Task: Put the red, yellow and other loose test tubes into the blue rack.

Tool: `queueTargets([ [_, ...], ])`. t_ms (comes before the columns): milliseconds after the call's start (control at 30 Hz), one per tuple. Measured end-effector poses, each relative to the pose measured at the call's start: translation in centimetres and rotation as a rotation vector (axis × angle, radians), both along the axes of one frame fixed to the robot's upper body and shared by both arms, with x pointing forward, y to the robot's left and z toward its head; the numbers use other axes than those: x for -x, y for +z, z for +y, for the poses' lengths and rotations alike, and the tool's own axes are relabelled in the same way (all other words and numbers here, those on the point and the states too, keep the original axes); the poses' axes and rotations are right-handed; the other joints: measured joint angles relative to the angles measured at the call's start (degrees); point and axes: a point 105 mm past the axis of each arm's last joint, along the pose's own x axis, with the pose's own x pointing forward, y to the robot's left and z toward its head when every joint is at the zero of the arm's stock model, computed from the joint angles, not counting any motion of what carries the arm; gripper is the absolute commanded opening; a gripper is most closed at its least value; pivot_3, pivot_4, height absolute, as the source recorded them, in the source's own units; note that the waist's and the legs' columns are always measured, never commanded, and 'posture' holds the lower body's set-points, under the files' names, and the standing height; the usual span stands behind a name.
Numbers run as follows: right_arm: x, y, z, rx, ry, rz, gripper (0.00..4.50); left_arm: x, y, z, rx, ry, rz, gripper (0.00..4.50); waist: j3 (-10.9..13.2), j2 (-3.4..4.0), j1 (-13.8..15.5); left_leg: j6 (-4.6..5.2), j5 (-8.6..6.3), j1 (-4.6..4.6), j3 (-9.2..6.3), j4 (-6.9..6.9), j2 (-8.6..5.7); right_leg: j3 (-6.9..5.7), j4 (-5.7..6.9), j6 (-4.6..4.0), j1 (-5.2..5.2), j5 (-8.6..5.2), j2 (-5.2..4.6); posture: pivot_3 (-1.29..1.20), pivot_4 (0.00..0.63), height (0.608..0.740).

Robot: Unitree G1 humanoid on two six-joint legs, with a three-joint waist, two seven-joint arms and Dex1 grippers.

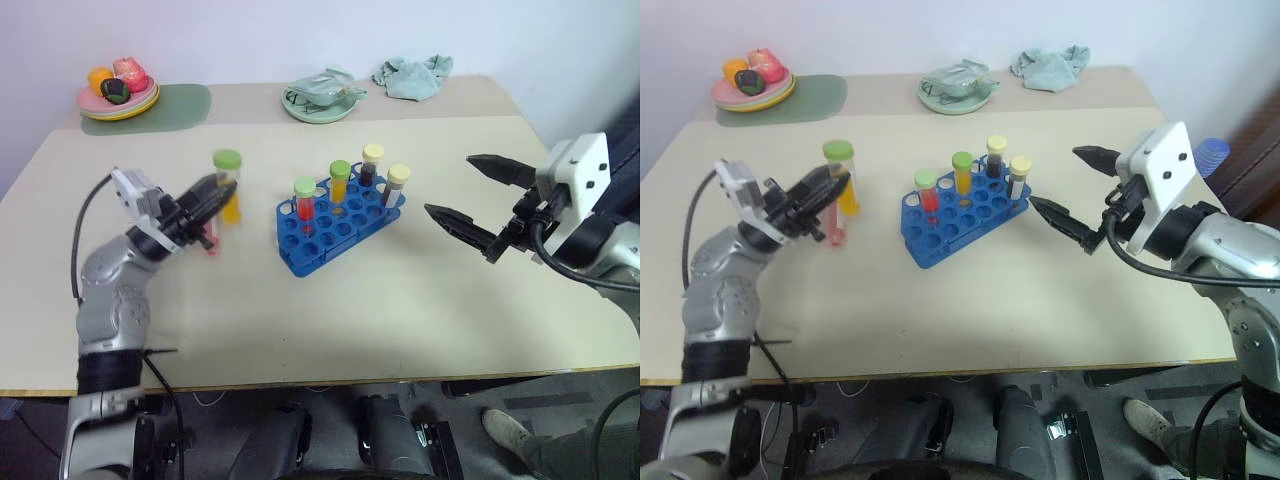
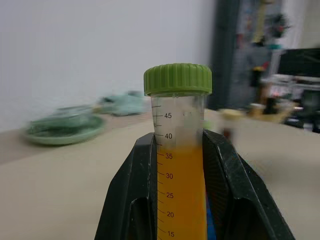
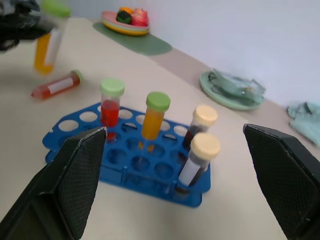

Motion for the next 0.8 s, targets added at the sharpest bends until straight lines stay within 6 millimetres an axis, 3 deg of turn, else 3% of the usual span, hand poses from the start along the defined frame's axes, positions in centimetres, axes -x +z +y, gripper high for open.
queueTargets([
  [167,0.0,0.4,-0.3,0.040,0.001,0.014,4.50,2.2,-1.6,-6.6,0.049,-0.198,0.031,0.69,0.0,-0.01,0.1,0.01,-0.01,0.00,0.00,0.00,0.00,-0.01,-0.07,0.00,0.05,0.00,-0.01,0.00,0.150,0.740],
  [300,0.6,1.1,-1.2,0.069,-0.034,0.024,4.50,2.2,-0.3,-10.3,0.088,-0.279,-0.006,0.69,0.0,-0.01,0.1,0.01,-0.01,0.00,0.01,-0.01,0.01,-0.01,-0.07,0.00,0.05,0.00,-0.01,0.00,0.150,0.740],
  [433,1.5,1.4,-1.7,0.085,-0.062,0.040,4.50,1.5,1.5,-12.6,0.104,-0.294,-0.059,0.69,0.0,0.01,-0.1,0.01,-0.01,0.01,0.03,-0.01,0.01,0.00,-0.08,0.00,0.05,0.00,-0.01,0.00,0.150,0.740],
  [633,1.8,1.5,-1.7,0.079,-0.085,0.042,4.50,0.5,0.9,-15.7,0.100,-0.244,-0.027,0.69,-0.1,0.02,0.1,0.02,-0.01,0.01,0.03,-0.02,0.01,0.01,-0.09,0.00,0.05,0.00,-0.02,0.00,0.150,0.740],
  [800,1.8,1.2,-1.2,0.045,-0.097,0.029,4.50,-1.5,3.1,-17.5,0.134,-0.144,-0.078,0.69,-0.1,0.00,0.6,0.04,-0.02,0.00,0.07,-0.03,0.01,0.02,-0.16,0.04,0.06,0.02,-0.02,0.00,0.150,0.740],
])
